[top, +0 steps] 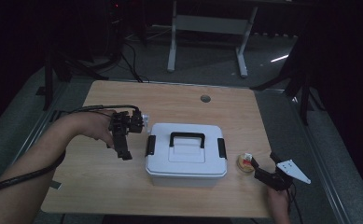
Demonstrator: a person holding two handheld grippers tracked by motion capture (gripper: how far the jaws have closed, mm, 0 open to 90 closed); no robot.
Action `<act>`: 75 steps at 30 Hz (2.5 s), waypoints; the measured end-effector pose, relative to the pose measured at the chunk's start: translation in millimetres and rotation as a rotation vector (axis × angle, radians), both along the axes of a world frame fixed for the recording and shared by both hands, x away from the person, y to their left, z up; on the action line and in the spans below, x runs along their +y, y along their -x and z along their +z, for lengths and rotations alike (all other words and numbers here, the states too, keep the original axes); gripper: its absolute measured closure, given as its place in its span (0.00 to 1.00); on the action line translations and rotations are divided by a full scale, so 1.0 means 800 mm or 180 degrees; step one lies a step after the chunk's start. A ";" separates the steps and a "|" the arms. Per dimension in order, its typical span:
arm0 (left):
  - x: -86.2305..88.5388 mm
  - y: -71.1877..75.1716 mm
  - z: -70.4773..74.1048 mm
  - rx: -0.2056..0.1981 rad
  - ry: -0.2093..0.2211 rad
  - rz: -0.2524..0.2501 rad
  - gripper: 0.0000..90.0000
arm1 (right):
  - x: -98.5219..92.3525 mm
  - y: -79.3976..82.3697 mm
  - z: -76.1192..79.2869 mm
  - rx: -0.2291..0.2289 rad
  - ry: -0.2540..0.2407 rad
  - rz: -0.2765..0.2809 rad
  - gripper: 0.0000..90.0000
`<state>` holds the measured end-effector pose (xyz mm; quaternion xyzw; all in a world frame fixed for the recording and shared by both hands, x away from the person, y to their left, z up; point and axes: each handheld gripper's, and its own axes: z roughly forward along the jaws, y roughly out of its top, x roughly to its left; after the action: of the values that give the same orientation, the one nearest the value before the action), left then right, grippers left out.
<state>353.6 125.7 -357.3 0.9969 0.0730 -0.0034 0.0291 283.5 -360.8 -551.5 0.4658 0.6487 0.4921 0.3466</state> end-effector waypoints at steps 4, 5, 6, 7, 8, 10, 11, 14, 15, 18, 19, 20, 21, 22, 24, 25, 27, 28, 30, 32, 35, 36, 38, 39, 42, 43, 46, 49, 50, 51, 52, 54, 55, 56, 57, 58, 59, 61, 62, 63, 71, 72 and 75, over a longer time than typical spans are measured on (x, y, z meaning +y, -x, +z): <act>-0.016 -0.001 0.002 0.0029 0.0019 -0.0077 0.03 | 0.000 0.000 0.000 0.0004 -0.0007 0.0007 0.15; -0.016 -0.001 0.002 0.0029 0.0019 -0.0077 0.03 | -0.001 0.000 0.000 0.0005 -0.0008 0.0011 0.15; -0.024 -0.003 0.001 0.0022 0.0010 -0.0113 0.03 | -0.001 0.000 0.000 0.0007 -0.0012 0.0015 0.15; -0.027 -0.004 0.001 0.0044 0.0011 -0.0122 0.03 | -0.001 0.000 0.000 0.0004 -0.0013 0.0016 0.15; -0.030 -0.005 0.001 0.0029 -0.0003 -0.0136 0.03 | -0.001 0.000 0.000 0.0001 -0.0020 0.0020 0.15; -0.036 -0.008 0.001 0.0055 -0.0007 -0.0155 0.03 | -0.001 0.000 0.000 0.0001 -0.0026 0.0022 0.15; -0.039 -0.010 0.001 0.0035 -0.0029 -0.0167 0.03 | -0.001 0.000 0.000 0.0001 -0.0028 0.0024 0.15; -0.048 -0.014 0.002 0.0039 -0.0038 -0.0204 0.03 | -0.001 0.000 0.000 0.0002 -0.0037 0.0029 0.15; -0.052 -0.015 0.001 0.0025 -0.0041 -0.0208 0.03 | -0.001 0.000 0.000 0.0004 -0.0038 0.0029 0.15; -0.060 -0.018 0.002 0.0021 -0.0023 -0.0232 0.03 | -0.002 0.000 0.000 0.0005 -0.0043 0.0033 0.15; -0.060 -0.018 0.002 0.0021 -0.0023 -0.0232 0.03 | -0.002 0.000 0.000 0.0004 -0.0045 0.0034 0.15; -0.070 -0.021 0.003 0.0010 -0.0014 -0.0272 0.03 | -0.002 0.000 0.000 0.0005 -0.0050 0.0038 0.15; -0.074 -0.022 0.003 0.0004 -0.0013 -0.0289 0.03 | -0.002 0.000 0.000 0.0007 -0.0052 0.0038 0.15; -0.077 -0.023 0.003 0.0019 -0.0012 -0.0312 0.03 | -0.002 0.000 0.000 0.0008 -0.0053 0.0041 0.15; -0.084 -0.026 0.001 -0.0017 -0.0017 -0.0321 0.03 | -0.002 0.000 0.000 0.0013 -0.0055 0.0043 0.15; -0.087 -0.028 0.001 -0.0042 -0.0028 -0.0336 0.03 | -0.002 0.000 0.000 0.0014 -0.0055 0.0046 0.15; -0.093 -0.030 0.001 -0.0043 -0.0022 -0.0349 0.03 | -0.002 0.000 0.000 0.0012 -0.0054 0.0043 0.15; -0.096 -0.031 0.001 -0.0039 -0.0010 -0.0371 0.03 | -0.002 0.000 -0.001 0.0011 -0.0057 0.0045 0.15; -0.101 -0.033 0.002 -0.0038 -0.0015 -0.0398 0.03 | -0.003 0.000 -0.001 0.0016 -0.0066 0.0044 0.15; -0.107 -0.035 0.001 -0.0027 -0.0006 -0.0423 0.05 | -0.003 0.000 -0.001 0.0012 -0.0073 0.0050 0.15; -0.115 -0.037 -0.002 -0.0067 -0.0039 -0.0417 0.06 | -0.003 0.000 -0.001 0.0018 -0.0080 0.0057 0.15; -0.117 -0.037 -0.003 -0.0061 -0.0034 -0.0420 0.06 | -0.003 0.000 -0.001 0.0020 -0.0083 0.0060 0.15; -0.121 -0.038 -0.004 -0.0065 -0.0038 -0.0439 0.07 | -0.003 0.000 -0.001 0.0032 -0.0085 0.0065 0.15; -0.123 -0.039 -0.005 -0.0066 -0.0025 -0.0468 0.10 | -0.003 0.000 -0.001 0.0036 -0.0082 0.0068 0.15; -0.128 -0.041 -0.006 -0.0060 0.0001 -0.0470 0.16 | -0.003 0.000 -0.001 0.0036 -0.0072 0.0075 0.15; -0.130 -0.042 -0.007 -0.0095 -0.0020 -0.0479 0.17 | -0.003 0.000 -0.001 0.0037 -0.0073 0.0074 0.15; -0.136 -0.041 -0.009 -0.0095 -0.0023 -0.0521 0.24 | -0.003 0.000 -0.001 0.0048 -0.0090 0.0076 0.15; -0.140 -0.040 -0.009 -0.0037 -0.0008 -0.0586 0.37 | -0.003 0.000 -0.001 0.0049 -0.0082 0.0080 0.15; -0.141 -0.039 -0.009 -0.0023 -0.0017 -0.0594 0.41 | -0.003 0.000 -0.001 0.0051 -0.0080 0.0081 0.15; -0.142 -0.039 -0.009 -0.0007 -0.0041 -0.0601 0.45 | -0.003 0.000 -0.001 0.0053 -0.0080 0.0086 0.15; -0.142 -0.039 -0.009 -0.0007 -0.0041 -0.0601 0.48 | -0.003 0.000 -0.001 0.0053 -0.0080 0.0086 0.15; -0.145 -0.038 -0.012 0.0031 -0.0106 -0.0590 0.51 | -0.003 0.000 -0.002 0.0053 -0.0084 0.0087 0.15; -0.145 -0.037 -0.013 0.0042 -0.0112 -0.0583 0.55 | -0.003 0.000 -0.002 0.0055 -0.0086 0.0087 0.15; -0.147 -0.037 -0.013 0.0017 -0.0130 -0.0585 0.57 | -0.003 0.000 -0.002 0.0055 -0.0084 0.0087 0.15; -0.148 -0.037 -0.014 0.0022 -0.0127 -0.0568 0.58 | -0.002 0.000 -0.002 0.0054 -0.0078 0.0087 0.15; -0.149 -0.038 -0.014 0.0026 -0.0136 -0.0556 0.61 | -0.002 -0.001 -0.002 0.0056 -0.0075 0.0087 0.15; -0.150 -0.038 -0.014 0.0016 -0.0150 -0.0540 0.64 | -0.002 -0.001 -0.002 0.0056 -0.0070 0.0088 0.15; -0.152 -0.039 -0.014 0.0030 -0.0166 -0.0525 0.69 | -0.002 -0.001 -0.002 0.0056 -0.0063 0.0091 0.15; -0.155 -0.040 -0.015 0.0037 -0.0172 -0.0508 0.72 | -0.002 -0.001 -0.002 0.0056 -0.0067 0.0087 0.15; -0.156 -0.039 -0.016 0.0037 -0.0179 -0.0502 0.75 | -0.002 -0.001 -0.002 0.0056 -0.0069 0.0087 0.15; -0.161 -0.038 -0.017 0.0149 -0.0247 -0.0413 0.92 | -0.002 -0.001 -0.002 0.0055 -0.0064 0.0092 0.15; -0.161 -0.038 -0.017 0.0144 -0.0249 -0.0407 0.92 | -0.002 -0.001 -0.002 0.0054 -0.0066 0.0092 0.15; -0.161 -0.036 -0.017 0.0112 -0.0244 -0.0382 0.92 | -0.002 -0.001 -0.002 0.0057 -0.0066 0.0092 0.15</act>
<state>382.4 -2.7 -370.9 0.9997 0.0137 -0.0198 -0.0105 284.0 -362.3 -552.8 0.4643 0.6533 0.4996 0.3287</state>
